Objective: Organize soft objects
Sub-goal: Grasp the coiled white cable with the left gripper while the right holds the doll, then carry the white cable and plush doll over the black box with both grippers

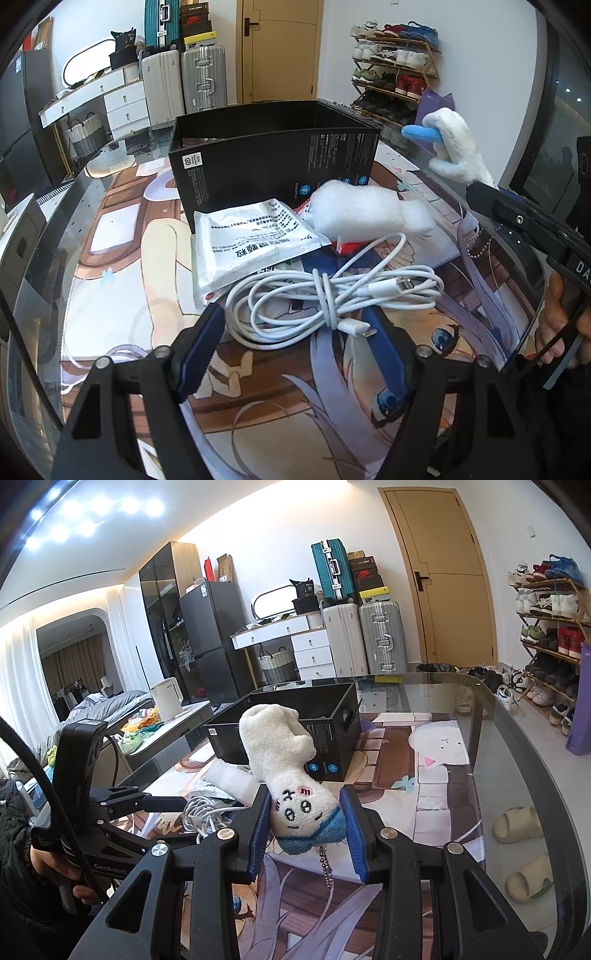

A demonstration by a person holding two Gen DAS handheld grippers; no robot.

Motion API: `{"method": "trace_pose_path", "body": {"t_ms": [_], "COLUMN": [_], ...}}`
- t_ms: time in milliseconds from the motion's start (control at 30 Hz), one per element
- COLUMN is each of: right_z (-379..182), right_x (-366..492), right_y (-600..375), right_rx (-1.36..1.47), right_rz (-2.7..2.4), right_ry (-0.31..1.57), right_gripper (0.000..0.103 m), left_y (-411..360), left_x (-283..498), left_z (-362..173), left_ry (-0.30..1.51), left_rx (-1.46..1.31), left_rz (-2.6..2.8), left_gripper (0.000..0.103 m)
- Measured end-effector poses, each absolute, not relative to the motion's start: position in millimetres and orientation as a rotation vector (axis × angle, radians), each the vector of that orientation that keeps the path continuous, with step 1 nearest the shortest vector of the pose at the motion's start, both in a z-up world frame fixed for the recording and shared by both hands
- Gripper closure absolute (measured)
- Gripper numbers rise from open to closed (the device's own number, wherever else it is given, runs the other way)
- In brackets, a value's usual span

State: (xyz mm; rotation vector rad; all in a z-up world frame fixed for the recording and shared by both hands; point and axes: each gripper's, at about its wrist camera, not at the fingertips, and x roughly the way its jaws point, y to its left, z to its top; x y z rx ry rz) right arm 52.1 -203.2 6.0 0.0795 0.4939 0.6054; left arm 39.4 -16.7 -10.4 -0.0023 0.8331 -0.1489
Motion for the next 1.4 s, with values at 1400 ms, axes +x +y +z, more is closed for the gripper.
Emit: {"method": "trace_pose_path", "body": {"t_ms": [1400], "right_z": [43], "right_x": [67], "right_y": [-183], "right_rx": [0.048], "right_rz": [0.604], "right_ry": [0.473], "right_gripper": [0.066], "left_y": [28], "left_x": [24], "left_z": [48], "left_ry": [0.629], "left_rx": [-0.141], "left_rz": [-0.087], "left_gripper": [0.034]}}
